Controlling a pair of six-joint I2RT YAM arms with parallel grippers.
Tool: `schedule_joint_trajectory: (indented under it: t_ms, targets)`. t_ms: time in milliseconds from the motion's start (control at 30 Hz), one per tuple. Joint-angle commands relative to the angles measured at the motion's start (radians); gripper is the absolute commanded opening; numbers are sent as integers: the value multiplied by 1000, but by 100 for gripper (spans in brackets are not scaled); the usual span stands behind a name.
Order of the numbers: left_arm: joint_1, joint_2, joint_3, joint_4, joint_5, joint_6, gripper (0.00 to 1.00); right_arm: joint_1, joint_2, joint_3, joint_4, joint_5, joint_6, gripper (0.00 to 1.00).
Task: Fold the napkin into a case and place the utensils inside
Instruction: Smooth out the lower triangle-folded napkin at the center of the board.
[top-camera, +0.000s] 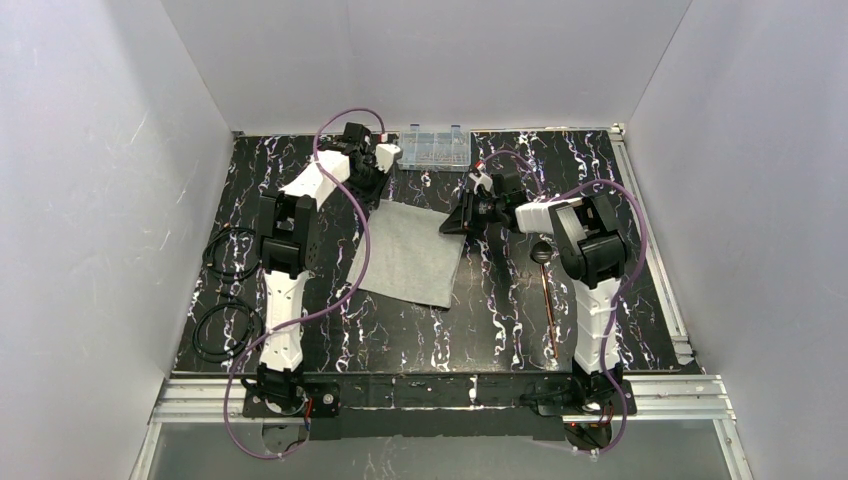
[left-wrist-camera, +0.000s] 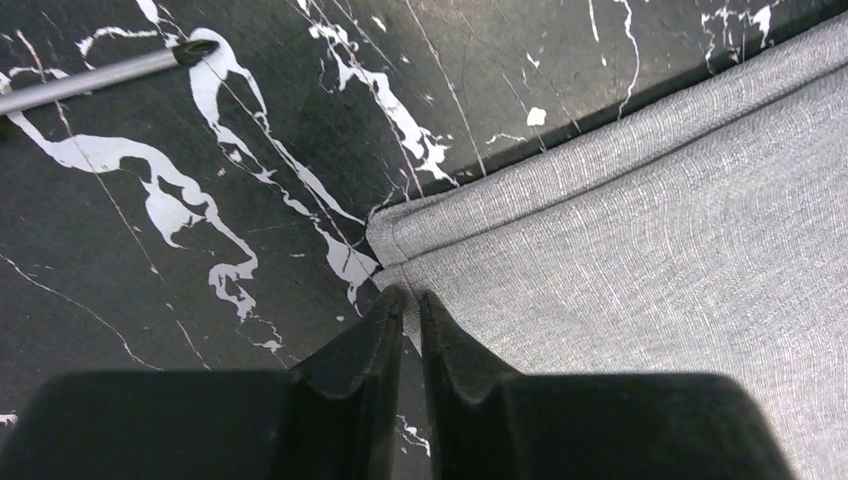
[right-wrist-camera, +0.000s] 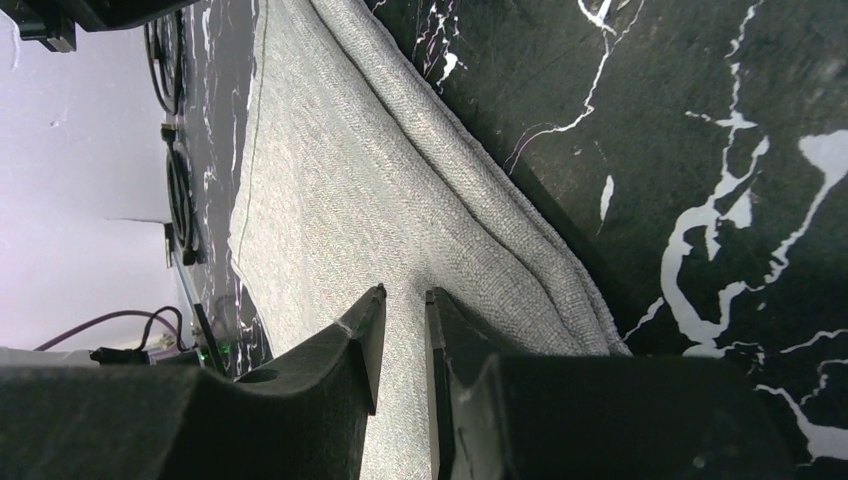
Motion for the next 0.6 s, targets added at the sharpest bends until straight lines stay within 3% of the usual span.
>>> schedule_joint_trajectory:
  t_ms: [0,133,233,567]
  targets:
    - [11,-43,-43,27,5,-44,15,-13,41,10,29,30,-18,30]
    - [25,-166,-158,-28,50,17,33,-20,55,16,-10,66,-60,29]
    - [47,-267,-253,-52,72,66,42,-21,63,36,-69,96,-118,28]
    - [43,-390,-433,-164,226,153,45,-22,62,58,-77,45,-126,29]
